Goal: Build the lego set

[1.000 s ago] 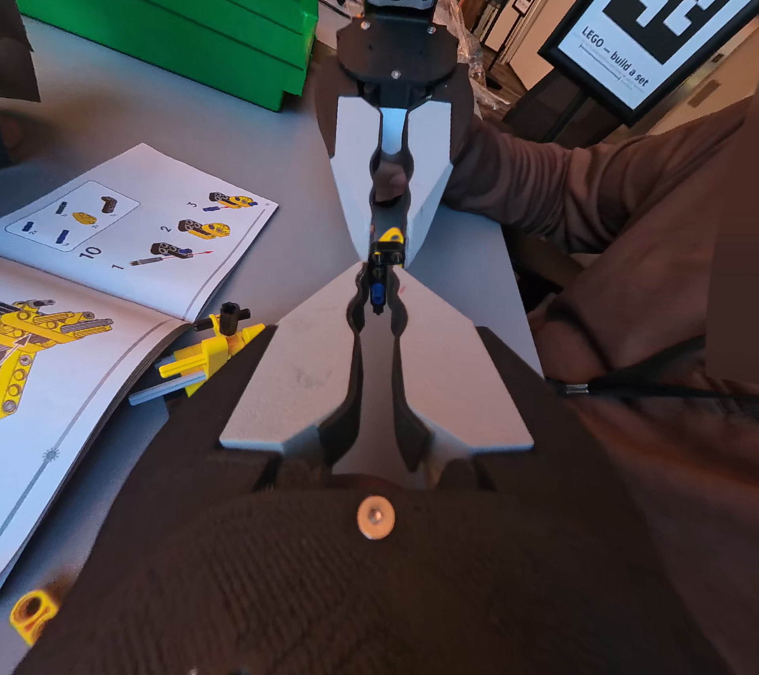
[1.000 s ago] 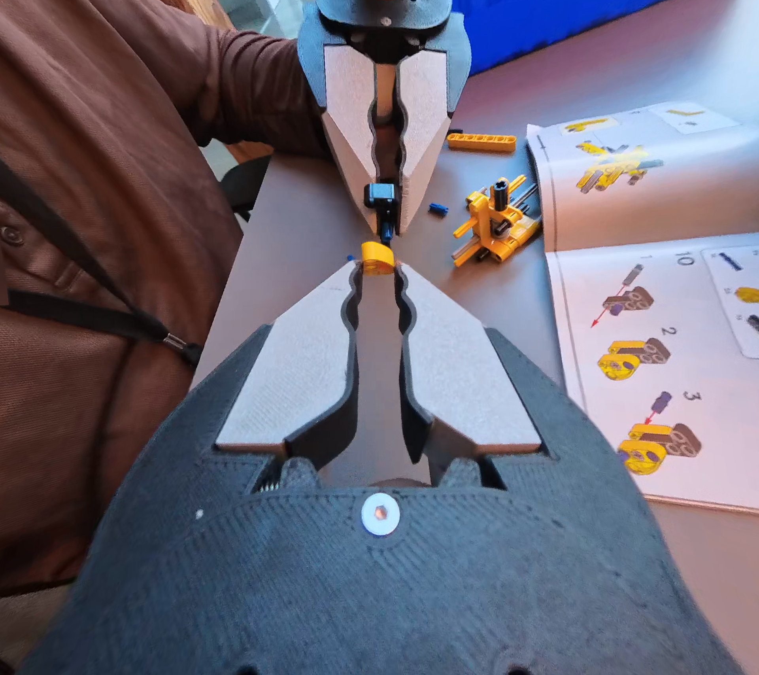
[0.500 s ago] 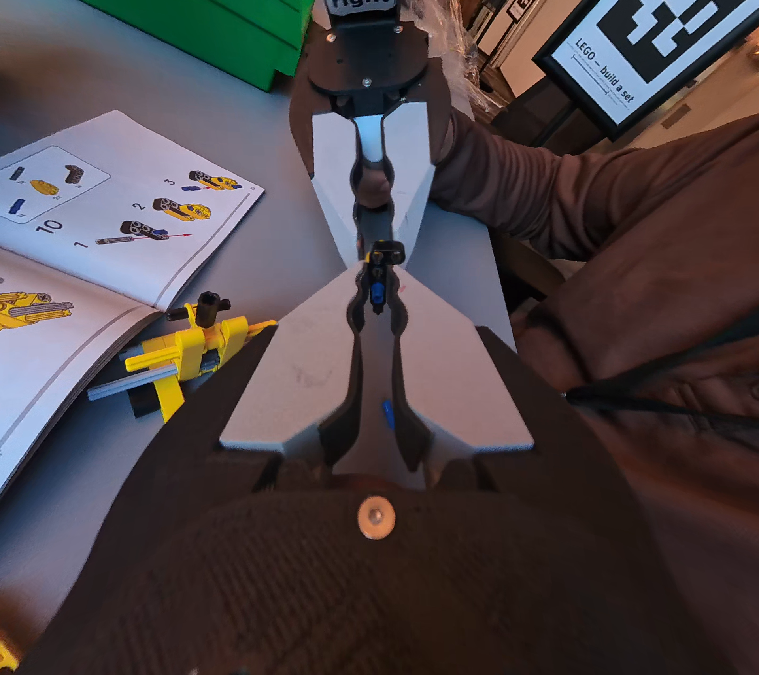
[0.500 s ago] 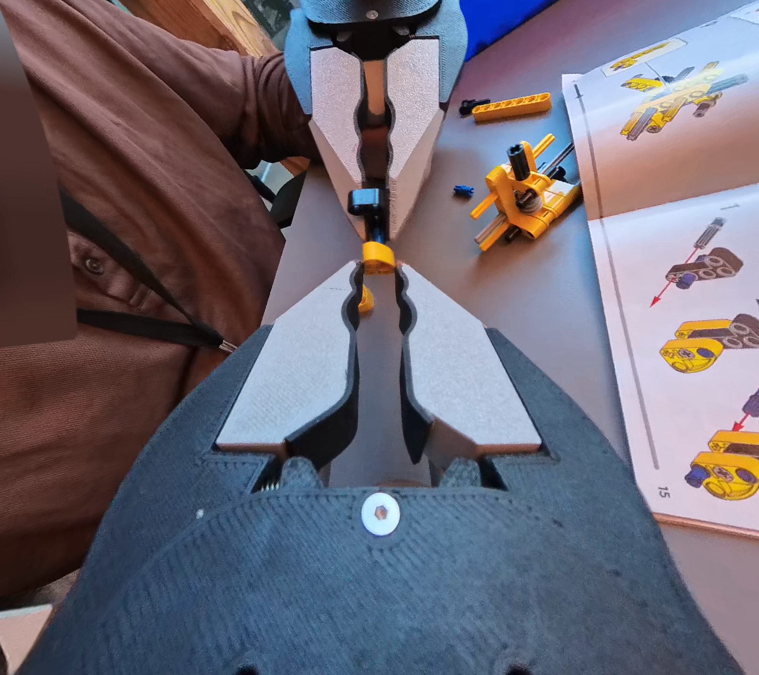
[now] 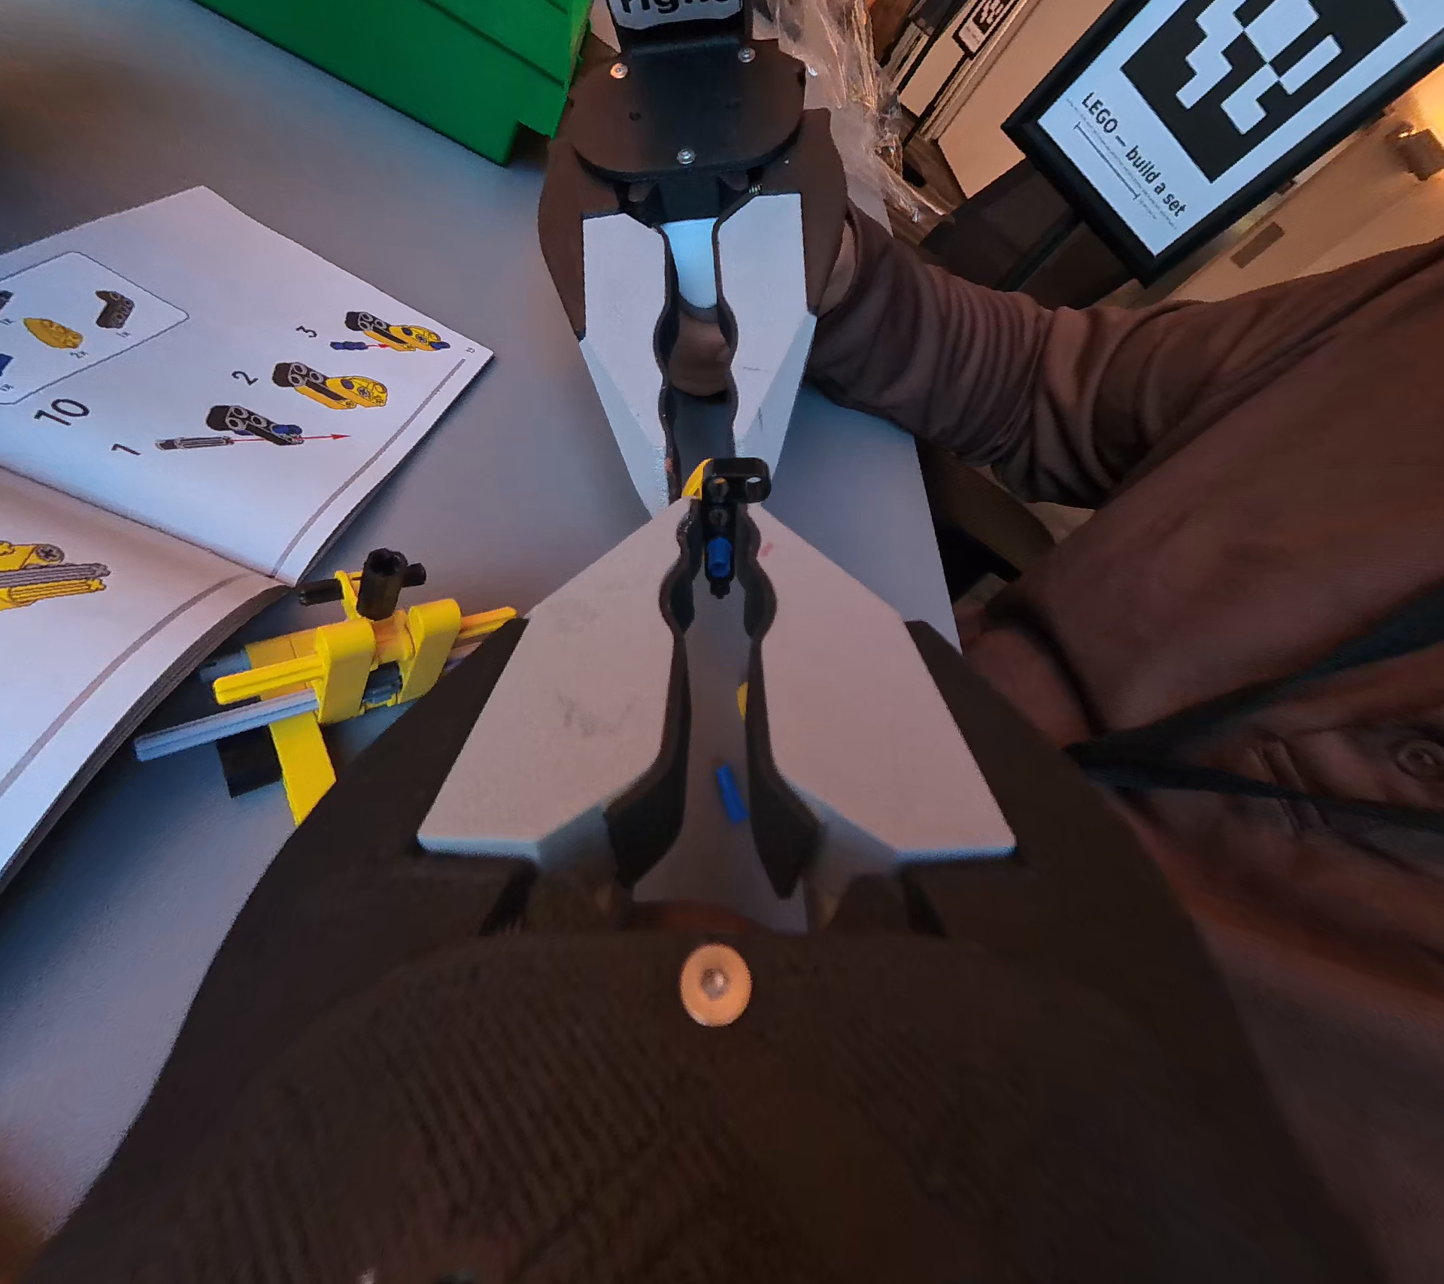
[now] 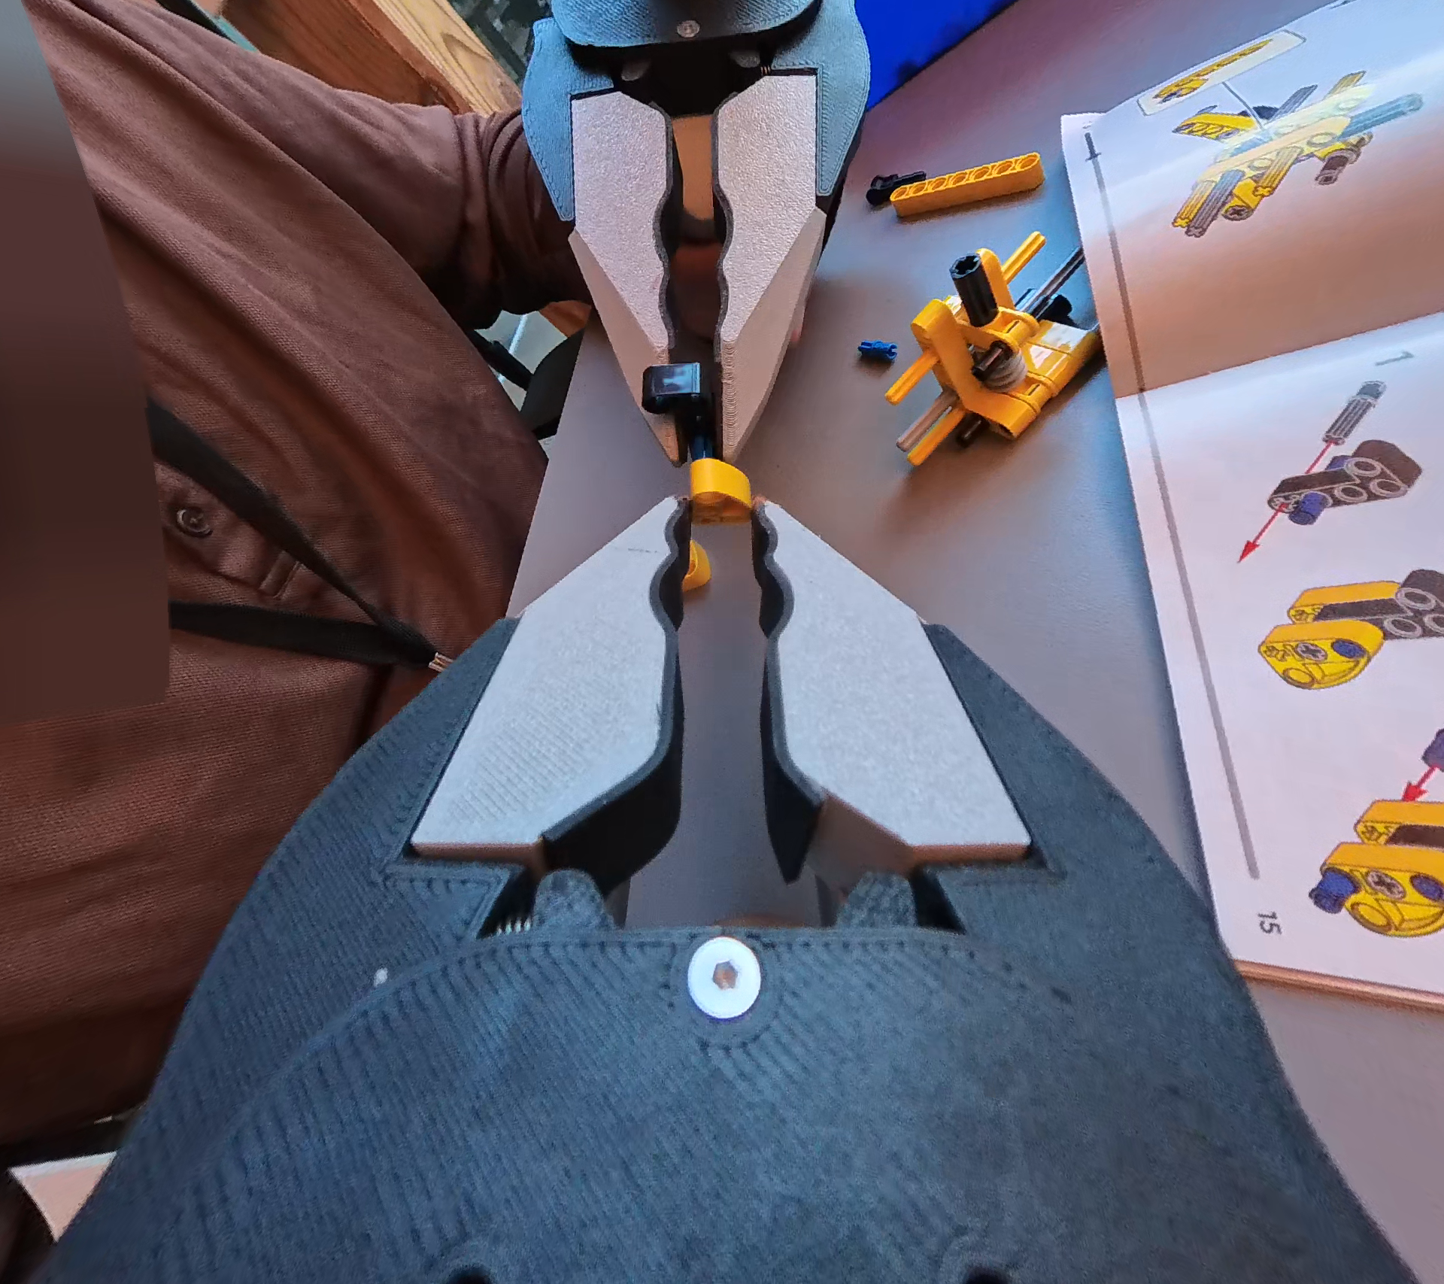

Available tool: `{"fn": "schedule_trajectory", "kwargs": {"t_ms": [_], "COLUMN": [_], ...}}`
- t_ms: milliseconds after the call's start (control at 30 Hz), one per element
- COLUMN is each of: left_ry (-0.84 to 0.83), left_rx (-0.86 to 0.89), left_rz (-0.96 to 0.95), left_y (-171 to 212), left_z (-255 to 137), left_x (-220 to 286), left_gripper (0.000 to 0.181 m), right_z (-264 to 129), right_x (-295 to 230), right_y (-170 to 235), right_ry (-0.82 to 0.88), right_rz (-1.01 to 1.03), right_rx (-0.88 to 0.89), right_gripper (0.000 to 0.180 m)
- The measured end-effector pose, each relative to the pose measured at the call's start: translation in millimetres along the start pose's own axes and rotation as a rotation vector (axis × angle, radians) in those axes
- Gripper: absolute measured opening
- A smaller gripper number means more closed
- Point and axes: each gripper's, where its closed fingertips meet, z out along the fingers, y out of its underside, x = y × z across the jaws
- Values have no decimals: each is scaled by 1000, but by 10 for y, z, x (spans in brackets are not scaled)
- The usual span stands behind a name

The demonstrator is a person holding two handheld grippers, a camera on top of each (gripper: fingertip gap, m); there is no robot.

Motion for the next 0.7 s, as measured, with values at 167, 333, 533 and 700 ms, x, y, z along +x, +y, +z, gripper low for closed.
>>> {"fn": "schedule_trajectory", "kwargs": {"t_ms": [167, 333, 533, 700], "left_ry": [-3, 11, 19, 5], "left_rx": [0, 20, 45, 17], "left_rz": [-1, -22, -41, -73], "left_y": [0, -26, -57, -18], "left_z": [2, 3, -5, 7], "left_x": [-4, 1, -5, -46], "left_gripper": [4, 4, 4, 4], "right_z": [-5, 6, -5, 2], "right_x": [-5, -15, -16, -2], "right_y": [-9, -14, -41, -37], "right_ry": [-8, -14, -22, -19], "right_rz": [4, 9, 19, 34], "right_rx": [7, 10, 31, 31], "right_gripper": [13, 12, 12, 12]}}
